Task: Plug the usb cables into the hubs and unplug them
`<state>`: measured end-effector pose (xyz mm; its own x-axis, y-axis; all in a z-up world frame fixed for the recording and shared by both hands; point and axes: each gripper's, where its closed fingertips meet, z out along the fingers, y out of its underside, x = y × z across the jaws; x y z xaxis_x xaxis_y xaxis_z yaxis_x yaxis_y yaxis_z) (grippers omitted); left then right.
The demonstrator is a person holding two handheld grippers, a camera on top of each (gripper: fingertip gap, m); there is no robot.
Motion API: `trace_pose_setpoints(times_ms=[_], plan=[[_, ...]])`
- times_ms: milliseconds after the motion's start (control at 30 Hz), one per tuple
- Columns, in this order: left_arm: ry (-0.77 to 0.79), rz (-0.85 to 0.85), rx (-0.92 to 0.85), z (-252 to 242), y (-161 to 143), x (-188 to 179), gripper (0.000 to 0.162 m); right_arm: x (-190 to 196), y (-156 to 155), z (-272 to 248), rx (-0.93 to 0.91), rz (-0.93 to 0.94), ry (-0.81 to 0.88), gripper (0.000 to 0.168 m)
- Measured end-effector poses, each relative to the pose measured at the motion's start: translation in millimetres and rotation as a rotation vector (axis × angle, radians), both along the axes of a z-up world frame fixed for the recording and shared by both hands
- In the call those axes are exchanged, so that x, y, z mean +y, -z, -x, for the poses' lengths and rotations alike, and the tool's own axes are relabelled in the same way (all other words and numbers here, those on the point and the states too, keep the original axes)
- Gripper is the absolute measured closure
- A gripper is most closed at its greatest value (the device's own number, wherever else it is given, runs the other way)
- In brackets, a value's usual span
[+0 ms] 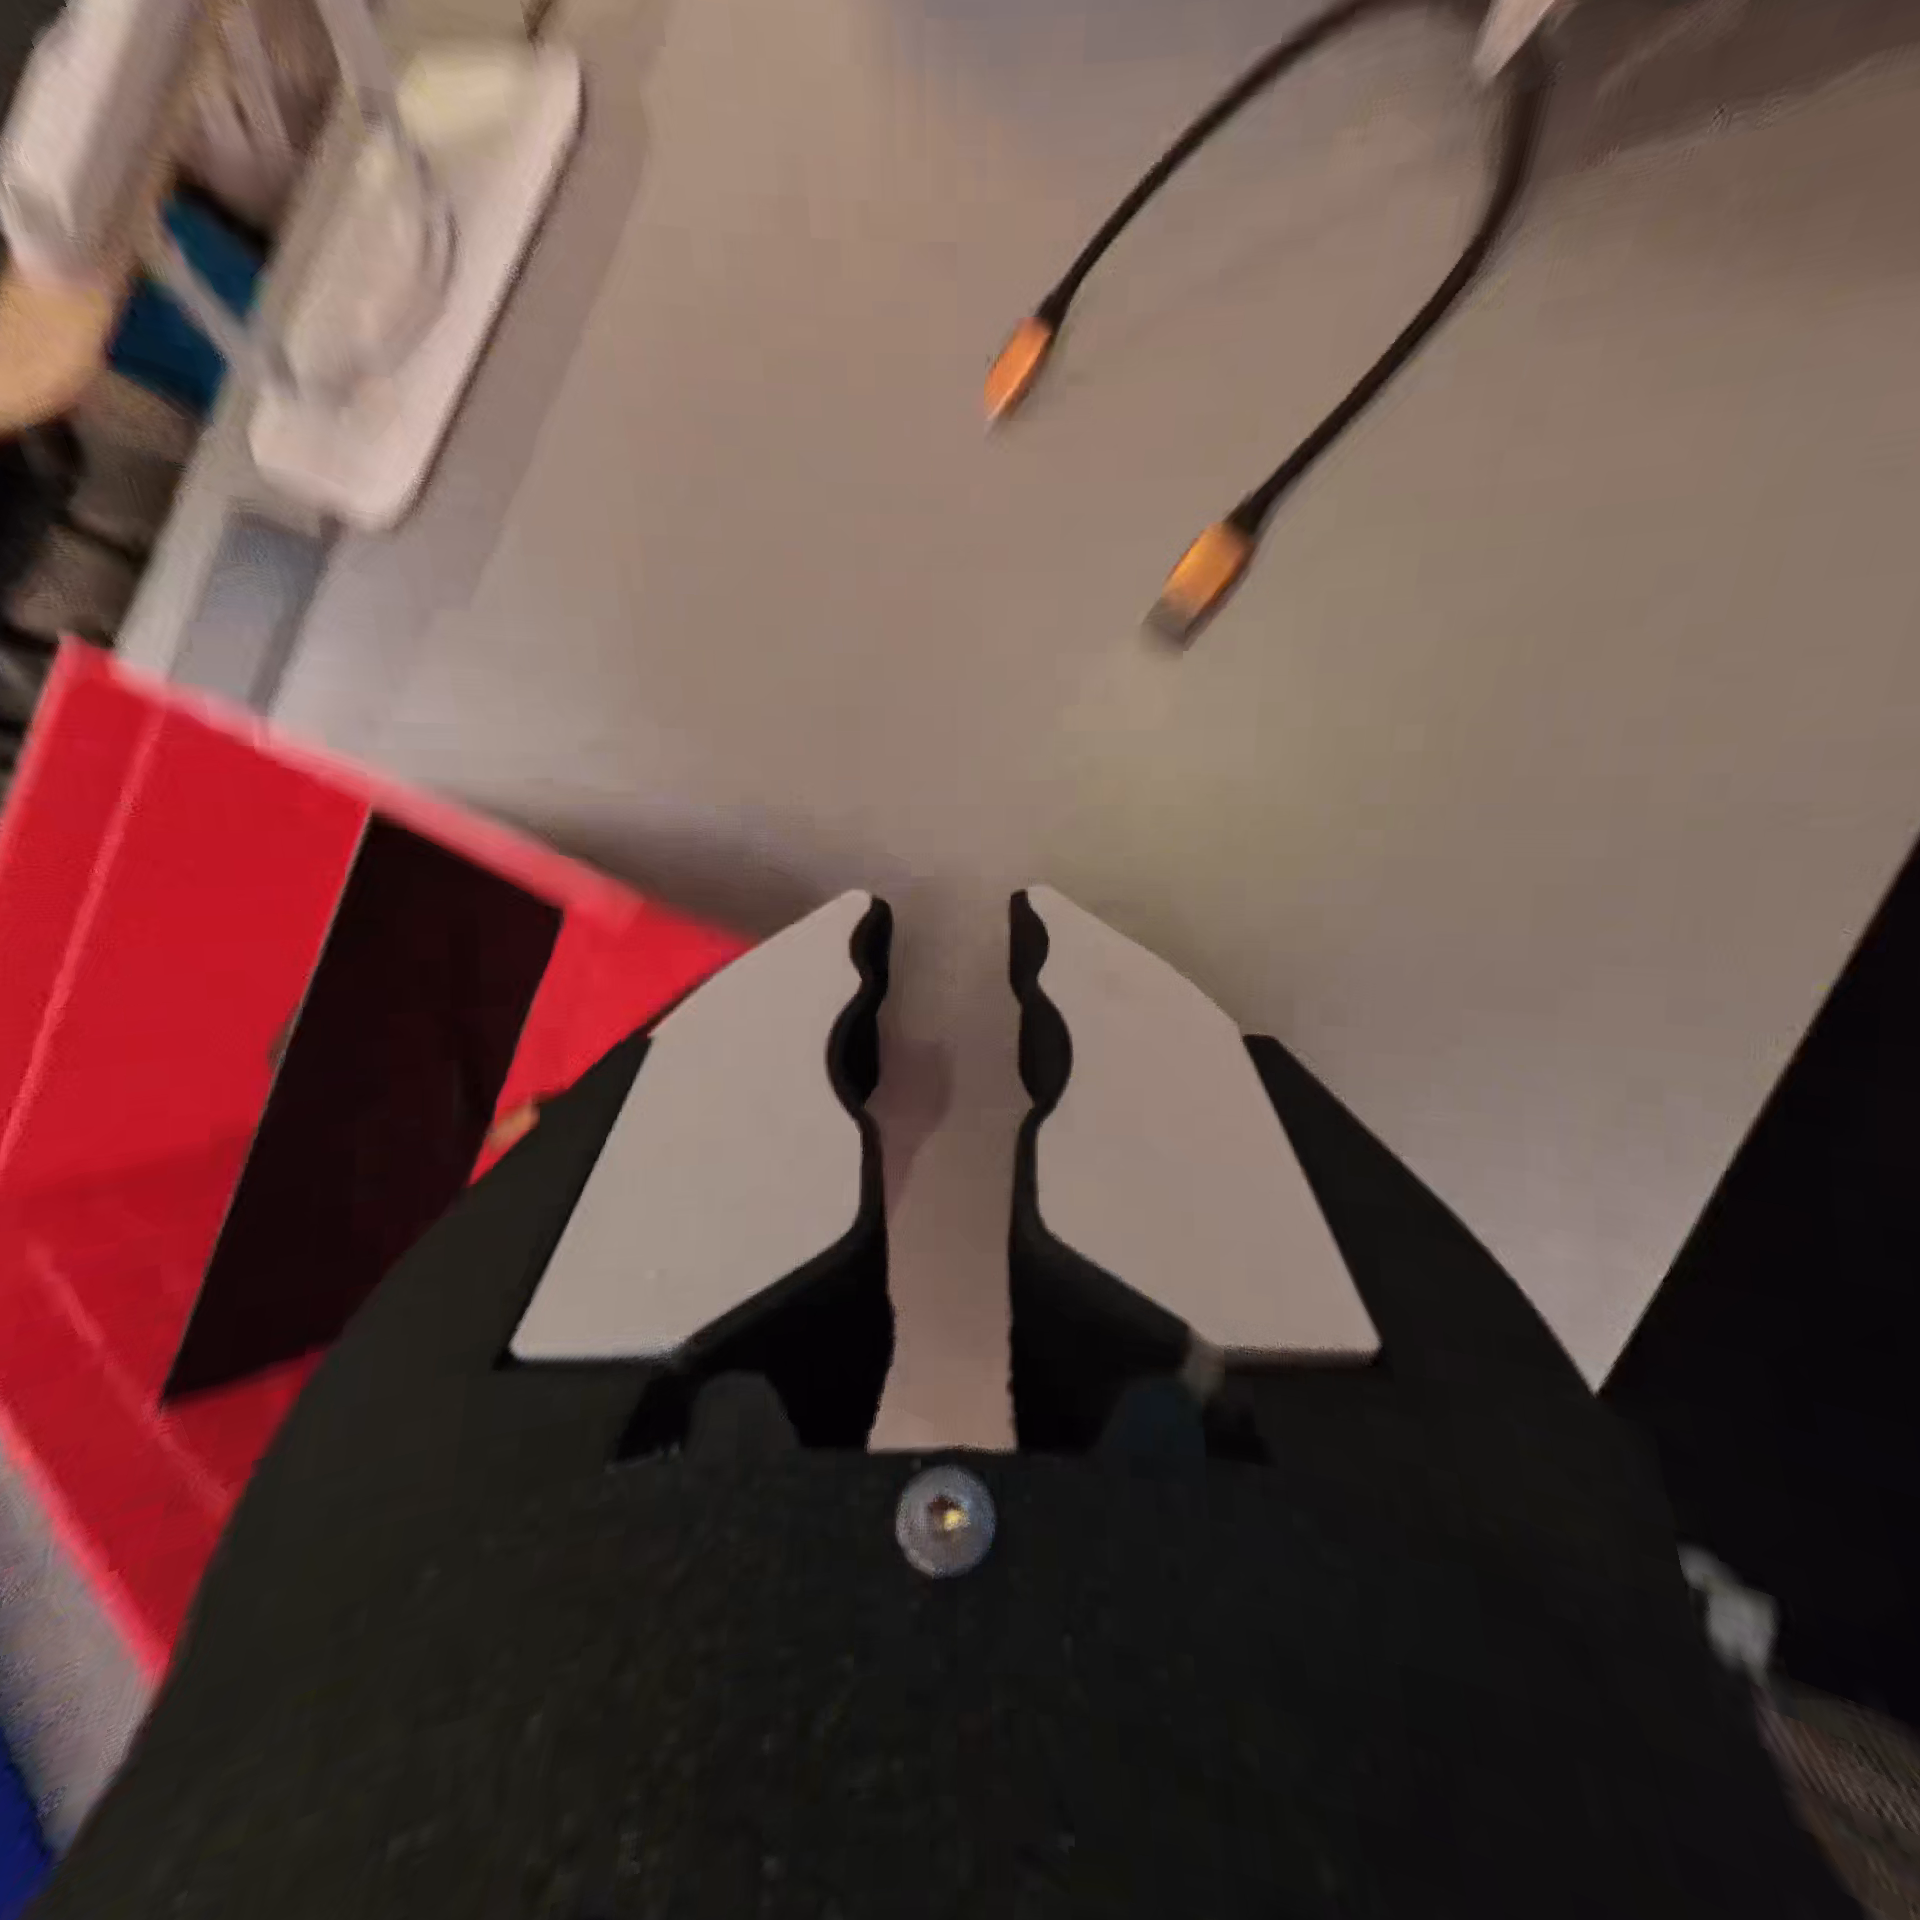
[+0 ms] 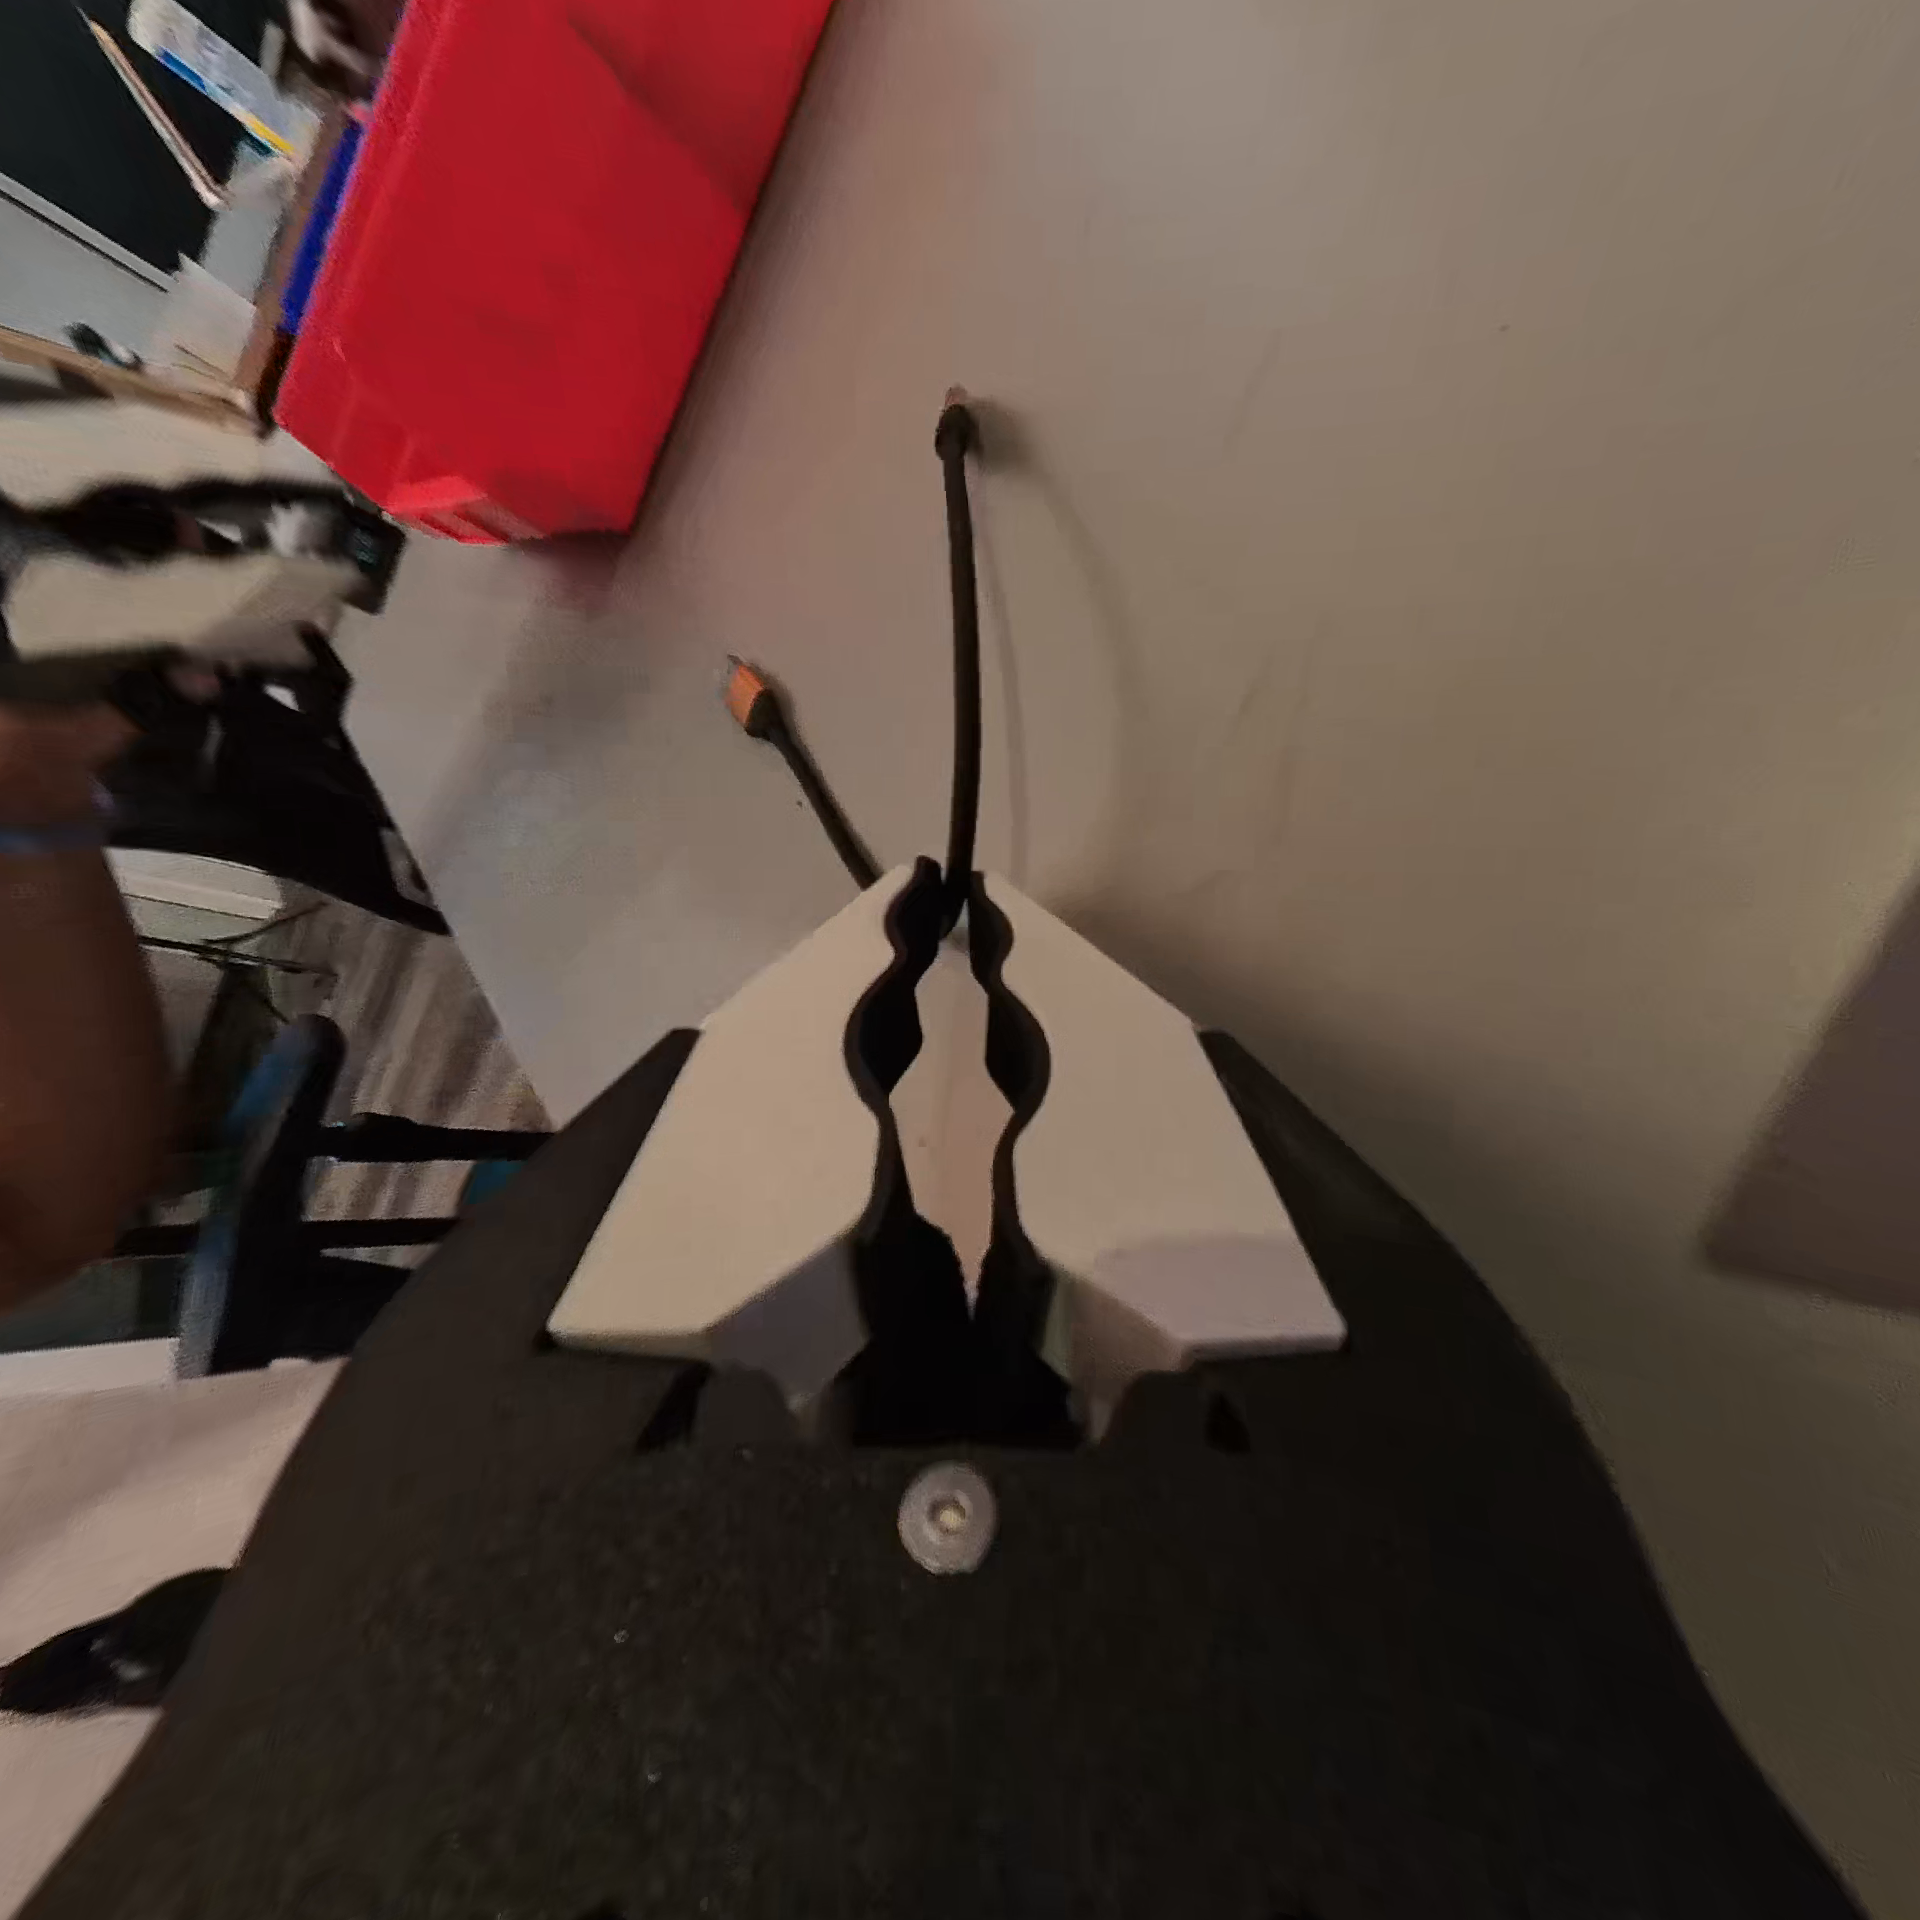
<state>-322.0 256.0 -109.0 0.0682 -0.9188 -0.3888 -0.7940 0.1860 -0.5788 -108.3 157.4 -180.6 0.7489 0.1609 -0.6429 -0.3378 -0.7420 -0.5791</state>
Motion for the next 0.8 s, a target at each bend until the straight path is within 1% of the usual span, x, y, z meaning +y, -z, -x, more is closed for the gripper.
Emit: trace_pose_setpoints(times_ms=[67,100,133,167,200,233,267,333,433,500,567,633,700,800], plan=[[-0.026,0.101,0.072,32.9,-1.9,27.8,0.148,-7.2,4.3,1.1,-0.043,0.018,-0.018,0.164],[-0.024,0.157,0.104,44.7,-3.2,39.3,0.144,-10.9,4.6,1.0,-0.061,0.012,-0.016,0.163],[-0.031,0.177,0.125,52.6,-7.0,54.8,0.143,-15.8,5.9,0.1,-0.084,0.009,-0.011,0.160],[-0.036,0.165,0.130,55.9,-12.4,72.4,0.143,-21.7,7.2,-0.3,-0.108,0.006,-0.015,0.152],[-0.019,0.148,0.135,55.9,-16.3,87.1,0.139,-26.9,6.1,-1.0,-0.133,-0.010,-0.024,0.148],[0.008,0.130,0.158,54.6,-16.4,98.8,0.138,-30.1,4.6,-4.5,-0.172,-0.034,-0.021,0.140],[0.034,0.107,0.206,53.4,-11.9,109.8,0.138,-31.9,3.4,-10.5,-0.221,-0.056,-0.010,0.136],[0.082,0.042,0.351,51.3,7.1,130.4,0.138,-31.8,-1.0,-23.4,-0.303,-0.100,0.021,0.129],[0.141,0.038,0.514,43.8,43.2,145.5,0.137,-28.6,-16.3,-29.9,-0.321,-0.182,0.035,0.128],[0.158,0.064,0.566,37.5,59.3,149.3,0.136,-27.4,-25.0,-27.6,-0.298,-0.232,0.033,0.128],[0.185,0.044,0.589,33.4,69.4,152.5,0.135,-28.3,-31.5,-20.9,-0.246,-0.274,0.022,0.130],[0.210,-0.015,0.618,33.3,78.3,157.1,0.137,-30.4,-35.4,-13.5,-0.185,-0.299,0.013,0.132],[0.233,-0.094,0.610,30.7,82.0,161.5,0.154,-32.3,-37.0,-6.3,-0.145,-0.313,-0.009,0.133],[0.217,-0.184,0.581,29.4,82.3,164.4,0.158,-33.2,-40.2,5.4,-0.143,-0.340,-0.065,0.133]])
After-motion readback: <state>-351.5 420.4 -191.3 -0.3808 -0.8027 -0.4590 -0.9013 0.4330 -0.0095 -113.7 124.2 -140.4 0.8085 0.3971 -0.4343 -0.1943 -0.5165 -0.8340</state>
